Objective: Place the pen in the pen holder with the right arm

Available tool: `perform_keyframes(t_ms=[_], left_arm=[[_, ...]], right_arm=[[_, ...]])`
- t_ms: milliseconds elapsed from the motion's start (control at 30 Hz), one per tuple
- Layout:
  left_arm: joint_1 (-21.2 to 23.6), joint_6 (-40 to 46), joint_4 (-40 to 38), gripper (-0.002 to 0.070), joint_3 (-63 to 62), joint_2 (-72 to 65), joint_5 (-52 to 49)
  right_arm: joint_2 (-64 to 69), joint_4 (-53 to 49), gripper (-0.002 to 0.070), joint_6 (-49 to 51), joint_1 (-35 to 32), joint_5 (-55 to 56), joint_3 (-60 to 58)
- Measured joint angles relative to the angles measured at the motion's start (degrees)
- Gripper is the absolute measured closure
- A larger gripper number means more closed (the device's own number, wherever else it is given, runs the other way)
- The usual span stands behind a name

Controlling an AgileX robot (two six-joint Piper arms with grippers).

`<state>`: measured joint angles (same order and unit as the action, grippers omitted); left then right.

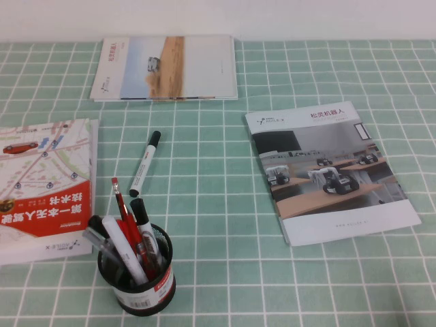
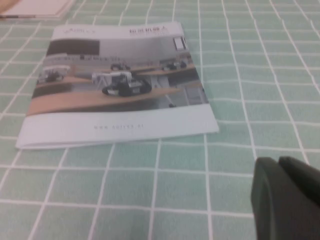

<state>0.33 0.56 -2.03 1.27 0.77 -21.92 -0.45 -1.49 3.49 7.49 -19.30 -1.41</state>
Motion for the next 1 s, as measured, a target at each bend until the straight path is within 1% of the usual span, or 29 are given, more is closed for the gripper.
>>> perform_keyframes(t_ms=[300,400,500,733,900,1000], left_arm=[[0.00,0.00,0.00,0.0679,0.00,0.00,0.00],[0.00,0.00,0.00,0.0679,0.00,0.00,0.00],[0.00,0.00,0.00,0.0679,0.00,0.00,0.00],[0.00,0.00,0.00,0.0679,0.00,0.00,0.00],[0.00,0.00,0.00,0.0679,0.00,0.00,0.00],[0.00,0.00,0.00,0.0679,0.00,0.00,0.00]], right_arm=[[0.00,0.46,0.0695,0.00,0.00,1.46,0.00],[0.00,2.49,0.0695,0.00,0.00,2.26,0.00],[0.00,7.87,0.0695,0.00,0.00,4.93,0.00],[0.00,25.62,0.0695,0.00,0.00,13.91,0.00],[0.00,29.62,0.0695,0.00,0.00,19.30,0.00],[0.00,32.39,0.0695,0.00,0.00,19.30,0.00]])
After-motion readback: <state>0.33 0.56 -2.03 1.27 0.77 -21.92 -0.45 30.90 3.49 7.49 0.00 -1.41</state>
